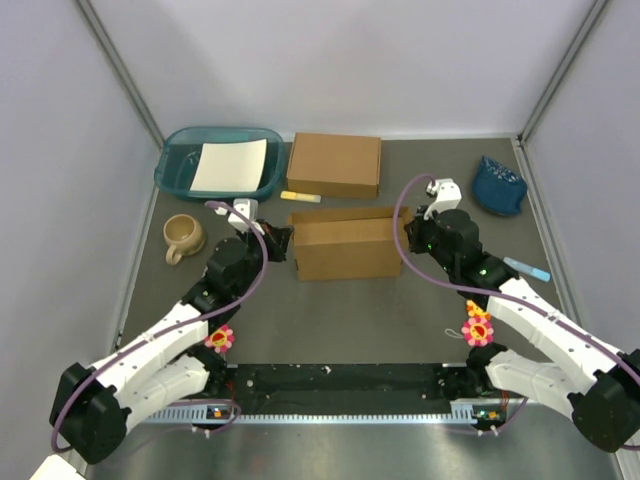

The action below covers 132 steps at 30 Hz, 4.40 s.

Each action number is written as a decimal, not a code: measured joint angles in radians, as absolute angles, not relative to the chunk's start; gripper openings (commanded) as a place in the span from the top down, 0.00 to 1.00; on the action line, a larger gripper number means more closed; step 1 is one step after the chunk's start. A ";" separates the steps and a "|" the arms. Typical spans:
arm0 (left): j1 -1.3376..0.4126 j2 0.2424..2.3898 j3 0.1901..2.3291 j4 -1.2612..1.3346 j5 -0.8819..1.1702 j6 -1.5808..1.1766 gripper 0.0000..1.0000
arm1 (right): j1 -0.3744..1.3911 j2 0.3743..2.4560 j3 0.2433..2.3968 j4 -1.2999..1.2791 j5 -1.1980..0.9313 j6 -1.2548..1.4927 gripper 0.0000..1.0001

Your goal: Fold the paper box

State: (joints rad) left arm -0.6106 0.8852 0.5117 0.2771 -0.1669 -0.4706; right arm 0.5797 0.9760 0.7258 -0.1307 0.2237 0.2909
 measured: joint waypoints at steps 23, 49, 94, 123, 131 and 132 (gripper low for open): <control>-0.738 0.947 0.472 0.414 -0.414 -0.474 1.00 | 0.595 0.975 0.711 -0.111 0.247 0.290 1.00; -0.805 0.982 0.440 0.493 -0.543 -0.423 1.00 | 0.621 0.929 0.778 -0.292 0.215 0.313 0.53; -0.834 1.021 0.430 0.547 -0.603 -0.420 1.00 | 0.621 0.917 0.718 -0.144 0.306 0.276 1.00; -0.836 0.788 0.465 0.177 -0.554 -0.349 0.47 | 0.622 0.943 0.722 -0.163 0.290 0.305 1.00; -0.812 0.820 0.564 0.179 -0.529 -0.338 0.48 | 0.622 0.945 0.728 -0.173 0.287 0.310 1.00; -0.810 0.828 0.574 0.179 -0.523 -0.337 0.51 | 0.622 0.945 0.728 -0.173 0.287 0.310 1.00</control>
State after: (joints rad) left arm -0.8101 0.8284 0.5735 0.1795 -0.5232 -0.3370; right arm 0.6216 0.9447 0.7284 -0.1734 0.2874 0.3103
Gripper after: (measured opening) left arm 0.532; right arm 0.008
